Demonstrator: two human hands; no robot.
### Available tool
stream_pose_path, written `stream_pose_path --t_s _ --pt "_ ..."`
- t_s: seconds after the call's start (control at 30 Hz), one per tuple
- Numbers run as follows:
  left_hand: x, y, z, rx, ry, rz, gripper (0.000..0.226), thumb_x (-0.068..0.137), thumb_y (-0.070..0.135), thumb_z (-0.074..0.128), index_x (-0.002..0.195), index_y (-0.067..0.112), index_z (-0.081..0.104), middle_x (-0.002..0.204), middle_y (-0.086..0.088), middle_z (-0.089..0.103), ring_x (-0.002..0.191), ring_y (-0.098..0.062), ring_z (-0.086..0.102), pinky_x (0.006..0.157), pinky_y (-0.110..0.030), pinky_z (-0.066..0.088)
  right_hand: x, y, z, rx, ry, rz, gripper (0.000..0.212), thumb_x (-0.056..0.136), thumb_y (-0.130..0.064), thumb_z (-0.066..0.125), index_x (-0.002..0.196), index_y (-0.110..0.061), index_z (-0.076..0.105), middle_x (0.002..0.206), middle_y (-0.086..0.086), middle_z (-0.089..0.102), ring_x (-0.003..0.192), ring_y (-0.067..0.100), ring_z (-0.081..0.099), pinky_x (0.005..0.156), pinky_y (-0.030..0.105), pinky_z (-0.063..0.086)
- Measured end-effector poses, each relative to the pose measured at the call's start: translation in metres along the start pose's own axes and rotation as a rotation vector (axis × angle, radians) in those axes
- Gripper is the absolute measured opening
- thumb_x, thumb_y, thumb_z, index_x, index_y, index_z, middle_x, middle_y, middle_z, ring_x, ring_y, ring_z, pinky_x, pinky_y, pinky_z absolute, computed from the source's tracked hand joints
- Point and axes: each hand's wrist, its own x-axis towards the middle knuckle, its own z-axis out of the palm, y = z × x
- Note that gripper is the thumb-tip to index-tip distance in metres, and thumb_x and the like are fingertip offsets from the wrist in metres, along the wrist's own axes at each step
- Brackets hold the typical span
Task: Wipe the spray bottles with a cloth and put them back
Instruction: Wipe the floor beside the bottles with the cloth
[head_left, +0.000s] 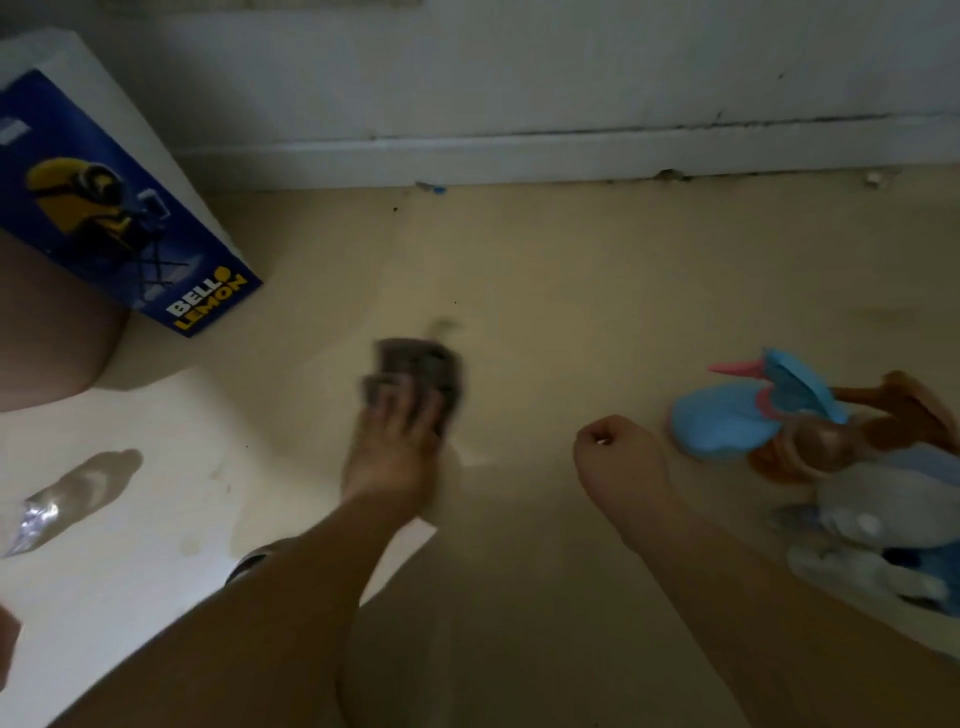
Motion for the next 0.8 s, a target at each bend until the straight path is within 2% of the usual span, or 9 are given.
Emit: stream_pose_path --t_s 0.07,0.13,0.2,0.3,0.37,0.5,0.6,0.7,0.8 --pt "0.011 -0.007 -0.014 -0.140 -0.052 -0.395 0.059 0.108 0.036 0.022 0.164 0.032 0.004 0.172 -0.013 -0.007 0.158 -0.040 0.001 0.128 -0.049 0.007 -0.001 -0.002 0.002 0.023 -0.032 0.004 0.016 0.092 -0.021 0.053 0.082 -0.017 0.064 0.076 0.012 0.069 0.072 0.029 0.066 0.068 0.045 0.056" --pt "0.019 0.007 -0.019 -0.219 -0.089 -0.504 0.063 0.108 0.030 0.029 0.164 0.029 0.001 0.172 -0.009 -0.013 0.157 -0.039 -0.005 0.128 -0.049 0.007 -0.002 0.000 0.001 0.013 -0.063 -0.001 0.017 0.093 -0.022 0.053 0.083 -0.015 0.066 0.079 0.017 0.071 0.068 0.027 0.062 0.065 0.045 0.054" --pt "0.023 0.030 -0.014 -0.208 -0.079 -0.437 0.070 0.105 0.024 0.034 0.165 0.027 -0.001 0.172 -0.008 -0.015 0.158 -0.039 -0.007 0.128 -0.048 0.007 -0.007 0.004 -0.004 0.032 -0.092 0.007 0.017 0.094 -0.021 0.054 0.086 -0.012 0.066 0.081 0.022 0.071 0.063 0.023 0.058 0.056 0.035 0.046" --pt "0.019 0.086 -0.008 -0.127 -0.052 -0.126 0.068 0.105 0.018 0.033 0.165 0.028 0.003 0.173 -0.004 -0.013 0.158 -0.036 -0.009 0.128 -0.048 0.009 -0.016 0.019 -0.015 0.043 -0.097 0.028 0.017 0.095 -0.023 0.054 0.089 -0.014 0.067 0.081 0.020 0.071 0.060 0.020 0.058 0.054 0.031 0.044" --pt "0.004 0.129 -0.005 -0.135 -0.104 0.084 0.066 0.106 0.014 0.036 0.164 0.032 0.010 0.173 -0.001 -0.009 0.159 -0.033 -0.006 0.127 -0.049 0.017 -0.024 0.030 -0.024 0.040 -0.072 0.045 0.017 0.095 -0.024 0.055 0.088 -0.015 0.067 0.080 0.015 0.072 0.061 0.020 0.060 0.055 0.030 0.046" --pt "-0.057 0.183 0.000 -0.205 -0.079 0.424 0.053 0.098 0.014 0.056 0.150 0.025 0.052 0.165 -0.006 0.034 0.148 -0.038 0.035 0.107 -0.047 0.047 -0.045 0.054 -0.047 0.019 -0.103 0.108 0.020 0.098 -0.020 0.053 0.091 -0.010 0.068 0.082 0.017 0.072 0.056 0.017 0.056 0.045 0.021 0.040" --pt "-0.091 0.196 0.003 -0.199 -0.248 0.439 0.042 0.101 0.018 0.051 0.140 0.029 0.060 0.143 0.001 0.051 0.128 -0.027 0.047 0.091 -0.042 0.051 -0.064 0.072 -0.065 -0.019 -0.153 0.154 0.022 0.100 -0.022 0.051 0.087 -0.012 0.067 0.083 0.020 0.072 0.053 0.020 0.058 0.041 0.021 0.041" --pt "-0.097 0.199 -0.020 -0.372 -0.405 0.319 0.038 0.100 0.015 0.053 0.132 0.031 0.066 0.132 -0.003 0.065 0.118 -0.027 0.061 0.096 -0.035 0.052 -0.084 0.079 -0.089 -0.062 -0.205 0.219 0.017 0.100 -0.022 0.049 0.099 -0.018 0.066 0.087 0.013 0.073 0.058 0.019 0.065 0.050 0.028 0.050" --pt "-0.102 0.196 -0.068 -0.390 -0.461 0.274 0.038 0.096 0.012 0.056 0.129 0.027 0.067 0.133 -0.009 0.066 0.121 -0.030 0.060 0.098 -0.034 0.049 -0.112 0.071 -0.117 -0.050 -0.224 0.242 0.022 0.097 -0.015 0.051 0.115 -0.017 0.064 0.097 0.011 0.071 0.072 0.021 0.070 0.064 0.034 0.060"
